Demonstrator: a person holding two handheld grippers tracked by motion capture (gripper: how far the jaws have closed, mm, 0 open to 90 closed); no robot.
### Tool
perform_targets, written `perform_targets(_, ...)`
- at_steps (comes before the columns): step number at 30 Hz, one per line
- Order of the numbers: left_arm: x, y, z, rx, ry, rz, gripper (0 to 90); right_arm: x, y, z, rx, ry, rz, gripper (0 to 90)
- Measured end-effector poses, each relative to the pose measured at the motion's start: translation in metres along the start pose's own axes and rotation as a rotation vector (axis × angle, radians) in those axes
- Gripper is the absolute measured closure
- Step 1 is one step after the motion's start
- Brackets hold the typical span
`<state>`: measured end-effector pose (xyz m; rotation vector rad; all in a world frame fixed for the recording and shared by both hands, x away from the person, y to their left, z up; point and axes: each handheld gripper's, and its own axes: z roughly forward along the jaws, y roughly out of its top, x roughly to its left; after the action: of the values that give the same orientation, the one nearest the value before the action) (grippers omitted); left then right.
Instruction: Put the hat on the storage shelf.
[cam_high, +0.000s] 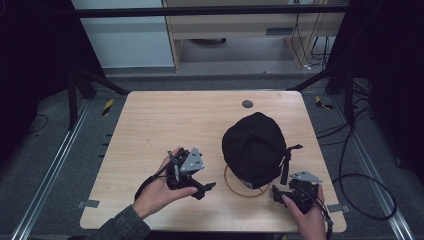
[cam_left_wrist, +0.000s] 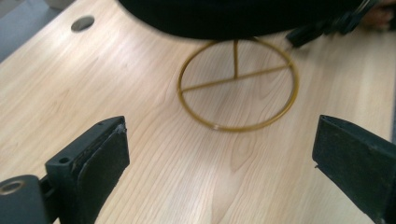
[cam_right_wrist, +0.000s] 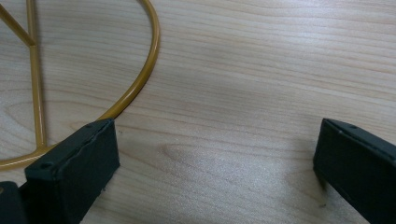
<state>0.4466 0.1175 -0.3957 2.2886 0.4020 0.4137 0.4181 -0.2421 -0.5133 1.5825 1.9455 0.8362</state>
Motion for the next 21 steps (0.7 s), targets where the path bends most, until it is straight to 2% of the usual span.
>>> perform_targets(7, 0.004, -0.024, 0.009, 0.042, 0.020, -0.015, 3.4, 0.000, 0.000, 0.000, 0.000, 0.000, 0.000, 0.4)
perform_targets(21, 0.015, -0.060, 0.017, 0.075, 0.040, -0.078, 3.7, 0.000, 0.000, 0.000, 0.000, 0.000, 0.000, 0.4)
